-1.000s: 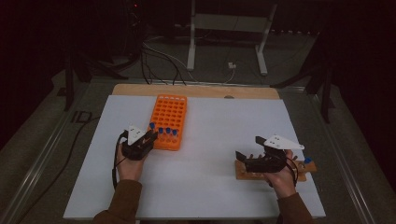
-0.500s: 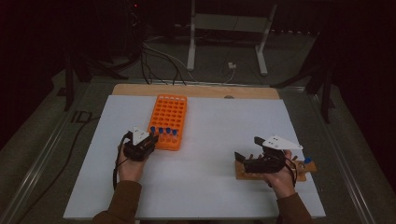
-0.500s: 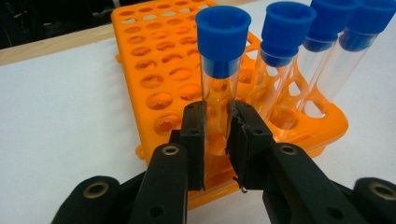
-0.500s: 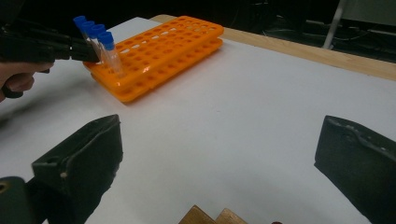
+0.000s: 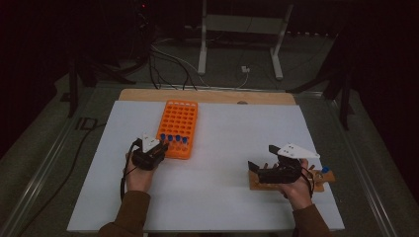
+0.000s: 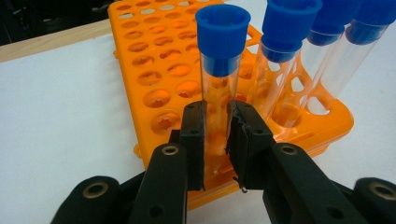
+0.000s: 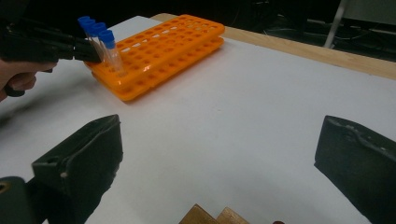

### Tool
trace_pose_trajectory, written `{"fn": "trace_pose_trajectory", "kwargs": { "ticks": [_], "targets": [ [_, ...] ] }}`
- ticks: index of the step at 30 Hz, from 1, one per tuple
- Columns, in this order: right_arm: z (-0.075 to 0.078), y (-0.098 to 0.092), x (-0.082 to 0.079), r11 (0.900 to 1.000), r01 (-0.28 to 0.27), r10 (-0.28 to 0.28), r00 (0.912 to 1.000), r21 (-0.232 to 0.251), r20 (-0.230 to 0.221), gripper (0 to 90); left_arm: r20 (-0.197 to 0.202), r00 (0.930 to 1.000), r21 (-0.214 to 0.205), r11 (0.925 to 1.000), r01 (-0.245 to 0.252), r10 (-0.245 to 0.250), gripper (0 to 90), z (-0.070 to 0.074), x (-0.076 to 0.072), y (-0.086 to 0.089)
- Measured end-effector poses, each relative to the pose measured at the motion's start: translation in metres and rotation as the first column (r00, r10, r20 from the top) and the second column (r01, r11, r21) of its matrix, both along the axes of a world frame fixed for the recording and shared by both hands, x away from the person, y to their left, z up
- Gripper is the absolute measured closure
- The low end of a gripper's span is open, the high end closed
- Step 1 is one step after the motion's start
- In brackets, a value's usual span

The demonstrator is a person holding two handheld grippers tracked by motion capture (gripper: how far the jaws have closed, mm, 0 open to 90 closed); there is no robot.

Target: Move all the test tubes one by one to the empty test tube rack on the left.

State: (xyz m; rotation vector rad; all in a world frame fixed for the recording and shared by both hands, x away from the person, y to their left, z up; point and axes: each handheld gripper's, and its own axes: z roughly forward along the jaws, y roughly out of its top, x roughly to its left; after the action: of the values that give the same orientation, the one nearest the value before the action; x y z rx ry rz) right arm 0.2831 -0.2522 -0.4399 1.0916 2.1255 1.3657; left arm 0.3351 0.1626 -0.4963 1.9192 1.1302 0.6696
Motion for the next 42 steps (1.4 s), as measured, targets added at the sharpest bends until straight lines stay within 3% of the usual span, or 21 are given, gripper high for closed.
{"fn": "trace_pose_trajectory", "kwargs": {
  "ticks": [7, 13, 18, 22, 30, 35, 39, 42],
  "targets": [
    [0.0, -0.001, 0.0, 1.0, 0.0, 0.0, 1.0, -0.001, 0.001, 1.2, -0.011, 0.9998, -0.008, 0.9998, -0.018, 0.018, 64.0, 0.002, -0.003, 0.004],
    [0.001, -0.001, 0.0, 1.0, 0.002, -0.002, 1.0, 0.0, 0.004, 1.2, 0.001, 0.9998, -0.069, 0.9974, -0.021, 0.021, 44.5, 0.007, -0.011, 0.01],
    [0.004, -0.005, -0.001, 0.9999, 0.011, -0.011, 0.9999, 0.005, 0.008, 1.2, 0.042, 0.9984, -0.16, 0.9867, -0.03, 0.038, 28.1, 0.015, -0.021, 0.017],
    [0.005, -0.01, -0.002, 0.9996, 0.026, -0.027, 0.9996, 0.002, 0.01, 1.2, 0.041, 0.9986, -0.233, 0.9721, -0.022, 0.032, 16.4, 0.022, -0.027, 0.025],
    [0.01, -0.024, -0.005, 0.9984, 0.055, -0.055, 0.9983, -0.013, 0.019, 1.2, 0.057, 0.9984, -0.241, 0.9706, 0.01, 0.004, 2.3, 0.029, -0.046, 0.034],
    [0.01, -0.034, -0.006, 0.9972, 0.071, -0.071, 0.9973, -0.023, 0.019, 1.2, 0.072, 0.9974, -0.228, 0.9734, 0.024, -0.007, 1.8, 0.031, -0.055, 0.037],
    [0.008, -0.042, -0.008, 0.9956, 0.089, -0.088, 0.9959, -0.029, 0.018, 1.2, 0.072, 0.9973, -0.239, 0.9704, 0.032, -0.015, 1.8, 0.032, -0.056, 0.037],
    [0.006, -0.052, -0.01, 0.9933, 0.114, -0.114, 0.9934, -0.02, 0.016, 1.2, 0.102, 0.9948, -0.223, 0.9746, 0.022, 0.001, 1.8, 0.035, -0.059, 0.036]
  ]
}}
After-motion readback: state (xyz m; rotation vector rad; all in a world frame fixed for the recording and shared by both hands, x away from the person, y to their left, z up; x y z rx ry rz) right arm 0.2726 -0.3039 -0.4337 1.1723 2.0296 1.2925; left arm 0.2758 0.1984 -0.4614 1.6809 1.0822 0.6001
